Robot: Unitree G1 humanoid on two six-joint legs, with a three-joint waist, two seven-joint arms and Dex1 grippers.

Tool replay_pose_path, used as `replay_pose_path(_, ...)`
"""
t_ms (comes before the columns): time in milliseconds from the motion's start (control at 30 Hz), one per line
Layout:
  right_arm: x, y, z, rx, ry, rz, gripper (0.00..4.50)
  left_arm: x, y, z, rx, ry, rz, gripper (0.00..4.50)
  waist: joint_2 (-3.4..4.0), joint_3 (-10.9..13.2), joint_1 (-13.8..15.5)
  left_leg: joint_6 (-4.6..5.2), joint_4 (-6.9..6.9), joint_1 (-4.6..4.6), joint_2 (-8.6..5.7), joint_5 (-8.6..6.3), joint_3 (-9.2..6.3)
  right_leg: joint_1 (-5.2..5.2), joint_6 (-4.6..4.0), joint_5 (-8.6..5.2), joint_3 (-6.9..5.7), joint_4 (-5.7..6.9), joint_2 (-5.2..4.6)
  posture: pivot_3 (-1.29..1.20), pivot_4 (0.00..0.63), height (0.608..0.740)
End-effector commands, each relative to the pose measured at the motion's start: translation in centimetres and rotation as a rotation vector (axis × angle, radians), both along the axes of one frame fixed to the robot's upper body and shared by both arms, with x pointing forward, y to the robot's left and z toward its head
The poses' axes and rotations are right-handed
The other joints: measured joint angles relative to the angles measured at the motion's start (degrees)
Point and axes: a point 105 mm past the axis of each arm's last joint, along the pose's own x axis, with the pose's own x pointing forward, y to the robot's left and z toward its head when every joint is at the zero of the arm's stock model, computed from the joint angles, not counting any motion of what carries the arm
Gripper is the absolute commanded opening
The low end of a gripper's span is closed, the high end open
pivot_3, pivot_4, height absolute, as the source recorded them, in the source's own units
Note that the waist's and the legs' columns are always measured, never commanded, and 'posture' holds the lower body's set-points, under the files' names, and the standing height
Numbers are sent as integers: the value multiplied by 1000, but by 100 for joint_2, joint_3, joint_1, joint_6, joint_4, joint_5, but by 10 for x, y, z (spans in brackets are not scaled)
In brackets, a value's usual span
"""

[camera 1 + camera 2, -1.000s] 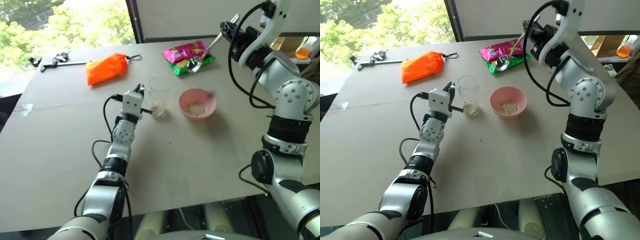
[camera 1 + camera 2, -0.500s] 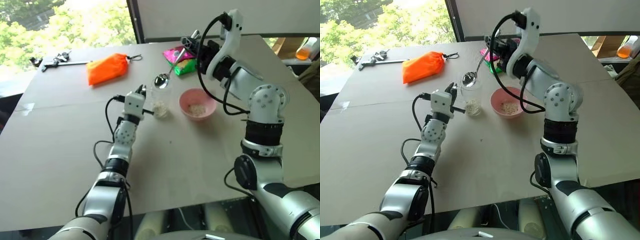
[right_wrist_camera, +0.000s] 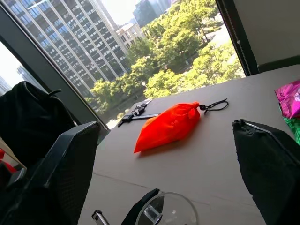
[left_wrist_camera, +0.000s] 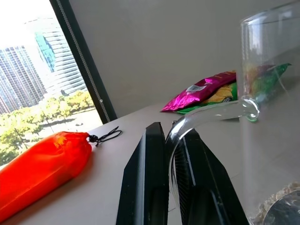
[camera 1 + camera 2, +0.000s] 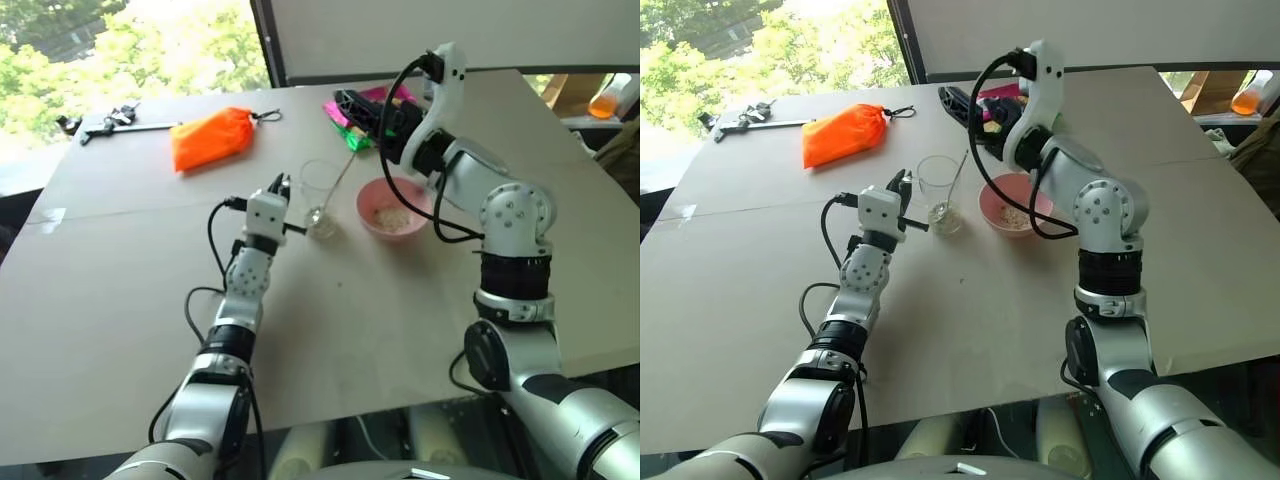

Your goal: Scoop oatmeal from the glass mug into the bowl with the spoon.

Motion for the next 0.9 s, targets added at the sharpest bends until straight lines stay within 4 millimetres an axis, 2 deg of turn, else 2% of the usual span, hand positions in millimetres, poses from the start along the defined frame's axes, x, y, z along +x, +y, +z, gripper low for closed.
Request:
replay_pose_path(33, 2, -17, 21, 41, -85, -57, 4488, -8, 15, -5, 1, 26, 25, 0, -1, -2, -10, 0, 0, 0, 0, 0, -1, 0, 0, 0, -1, 0, 0, 0, 150, 740)
replay_pose_path(200, 5, -35, 10, 27, -75, -119, 4488, -26, 40, -16, 11, 67, 87, 0, 3, -15, -139, 0, -2, 3, 1, 0, 2, 0, 0, 0, 6, 2, 1, 0, 150, 740)
replay_pose_path(367, 6, -44, 1, 21, -58, -154, 4488, -37, 59, -26, 10, 114, 141, 0, 8, -21, -157, 0, -3, 21, 5, 0, 22, -2, 0, 0, 35, 27, 8, 0, 150, 740)
replay_pose_path(567, 7, -48, -2, 11, -55, -172, 4488, -44, 59, -37, -3, 162, 131, 0, 8, -22, -129, 2, -9, 74, 6, -2, 44, 34, -1, -1, 57, 40, 11, 0, 150, 740)
replay_pose_path(600, 7, -48, -2, 8, -55, -170, 4500, -44, 58, -38, -5, 164, 130, 787, 10, -22, -124, 3, -15, 91, 6, -2, 46, 49, -1, -1, 56, 37, 11, 0, 150, 740)
replay_pose_path(667, 7, -48, -3, 2, -57, -165, 4500, -45, 58, -38, 1, 161, 146, 1443, 9, -22, -111, 12, -16, 95, 7, -8, 46, 53, -1, -1, 56, 36, 12, 0, 150, 740)
replay_pose_path(700, 7, -47, -3, 0, -58, -163, 4500, -45, 59, -38, 5, 156, 155, 1926, 9, -22, -92, 11, -16, 94, 7, -7, 46, 53, -1, -1, 55, 36, 12, 0, 150, 740)
replay_pose_path(900, 7, -47, -4, -6, -60, -159, 4500, -48, 60, -41, 17, 156, 162, 1926, 9, -22, -36, 4, -15, 91, 7, -3, 46, 52, -1, -1, 54, 33, 9, 0, 150, 740)
